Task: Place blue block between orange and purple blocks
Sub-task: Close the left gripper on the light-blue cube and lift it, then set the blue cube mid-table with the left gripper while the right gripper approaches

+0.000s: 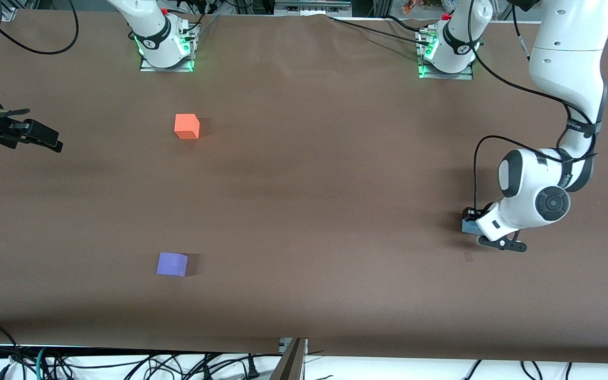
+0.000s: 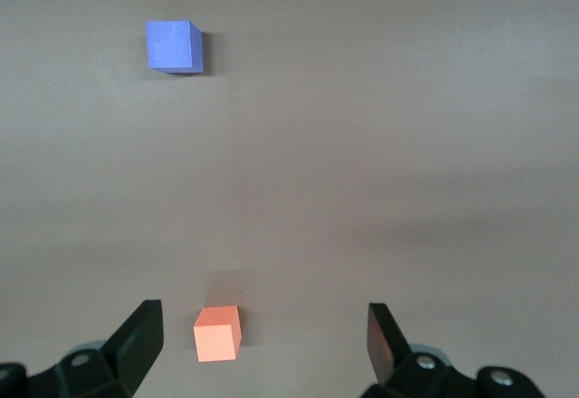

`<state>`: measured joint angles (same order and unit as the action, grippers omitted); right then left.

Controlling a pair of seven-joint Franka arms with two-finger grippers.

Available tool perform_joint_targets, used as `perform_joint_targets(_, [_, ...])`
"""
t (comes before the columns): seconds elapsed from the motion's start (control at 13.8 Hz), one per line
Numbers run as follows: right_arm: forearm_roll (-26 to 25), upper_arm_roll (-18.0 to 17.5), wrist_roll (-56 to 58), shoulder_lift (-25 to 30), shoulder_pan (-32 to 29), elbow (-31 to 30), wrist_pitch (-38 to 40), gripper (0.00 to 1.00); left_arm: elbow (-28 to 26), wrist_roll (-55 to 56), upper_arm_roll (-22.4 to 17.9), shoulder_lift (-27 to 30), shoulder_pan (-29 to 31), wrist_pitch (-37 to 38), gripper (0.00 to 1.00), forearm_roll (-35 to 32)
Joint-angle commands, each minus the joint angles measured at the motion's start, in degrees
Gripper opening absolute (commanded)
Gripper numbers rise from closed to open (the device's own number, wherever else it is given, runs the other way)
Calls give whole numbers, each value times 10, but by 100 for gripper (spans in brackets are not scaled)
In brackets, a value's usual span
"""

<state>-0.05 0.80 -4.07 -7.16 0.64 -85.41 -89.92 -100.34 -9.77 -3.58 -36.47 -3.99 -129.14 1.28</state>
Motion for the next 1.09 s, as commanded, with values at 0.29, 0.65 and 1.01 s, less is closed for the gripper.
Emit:
perform_joint_targets(0.29, [6, -5, 6, -7, -1, 9, 8, 100, 113, 82, 82, -12, -41, 25, 0, 112])
perform_joint_targets(0.65, [7, -3, 8, -41, -7, 6, 11, 100, 282, 416, 77, -149, -208, -1, 0, 109])
perform_joint_targets(1.01, [3, -3, 18, -51, -10, 3, 19, 100, 299, 637, -2, -190, -380, -100, 0, 106])
